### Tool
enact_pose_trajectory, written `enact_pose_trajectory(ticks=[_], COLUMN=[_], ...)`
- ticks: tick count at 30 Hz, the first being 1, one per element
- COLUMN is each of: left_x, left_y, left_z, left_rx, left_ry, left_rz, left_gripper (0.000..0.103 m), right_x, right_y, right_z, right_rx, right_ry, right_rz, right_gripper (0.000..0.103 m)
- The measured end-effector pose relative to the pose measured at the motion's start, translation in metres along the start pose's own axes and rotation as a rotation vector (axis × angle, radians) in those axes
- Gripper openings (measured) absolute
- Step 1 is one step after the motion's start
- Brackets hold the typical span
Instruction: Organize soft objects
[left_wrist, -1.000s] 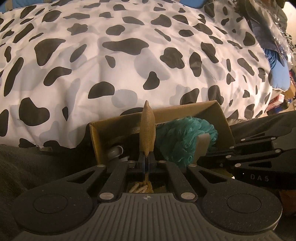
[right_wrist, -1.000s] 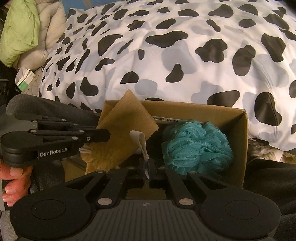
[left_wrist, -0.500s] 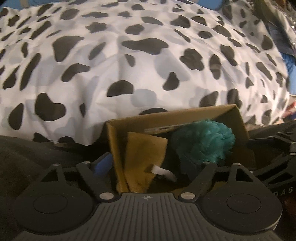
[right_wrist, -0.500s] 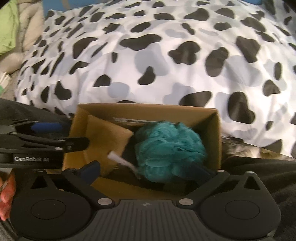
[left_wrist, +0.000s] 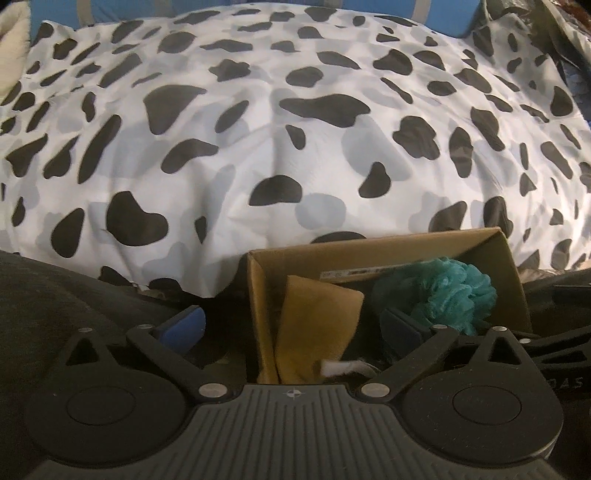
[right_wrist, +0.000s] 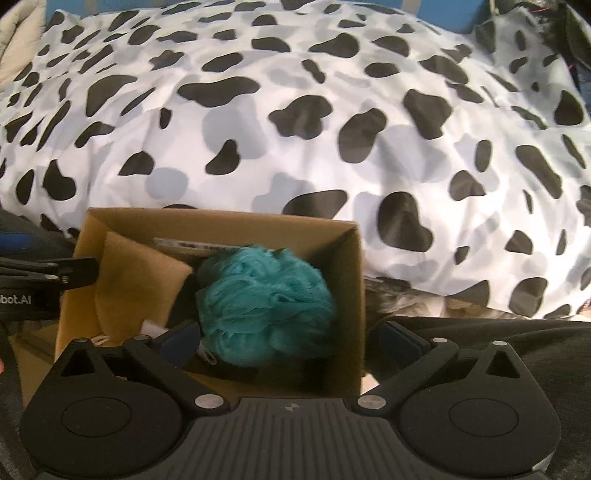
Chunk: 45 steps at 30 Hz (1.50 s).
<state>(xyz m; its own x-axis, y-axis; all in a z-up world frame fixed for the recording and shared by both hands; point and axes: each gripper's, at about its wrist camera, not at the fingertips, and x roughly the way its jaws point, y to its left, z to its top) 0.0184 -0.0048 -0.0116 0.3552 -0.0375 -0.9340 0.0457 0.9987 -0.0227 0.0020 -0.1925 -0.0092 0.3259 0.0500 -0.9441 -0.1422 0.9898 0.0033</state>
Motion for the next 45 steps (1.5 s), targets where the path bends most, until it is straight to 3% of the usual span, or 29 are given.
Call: enact_pose_trajectory(ticks=[8,13,31,45], left_x=[-0.014,-0.019,0.009,0.012], left_y=[-0.008,-0.012,-0.004,-0.010], left_z=[0.001,0.000,-0.007,-0.007], left_rx=[0.016,0.023,-0.050,-0.022], left_ry=[-0.063,-0.059,0.163,0.185], left_rz=[0.093,0.099,0.000,0.031], left_gripper=[0.103,0.103,0.103,0.103], right_x=[-0.013,-0.016,0.005,0.013], right_y=[-0.002,-0.003,-0.002,0.006], right_z=[-0.002,-0.003,-0.009,-0.012], right_rx=[0.011,0.019,0.043,0.005], right_ry=[-0.071,-0.076,0.107,0.151], right_rz=[-0.076,-0.087,-0.040,-0.029], right_gripper=[0.103,0.103,0.103,0.103])
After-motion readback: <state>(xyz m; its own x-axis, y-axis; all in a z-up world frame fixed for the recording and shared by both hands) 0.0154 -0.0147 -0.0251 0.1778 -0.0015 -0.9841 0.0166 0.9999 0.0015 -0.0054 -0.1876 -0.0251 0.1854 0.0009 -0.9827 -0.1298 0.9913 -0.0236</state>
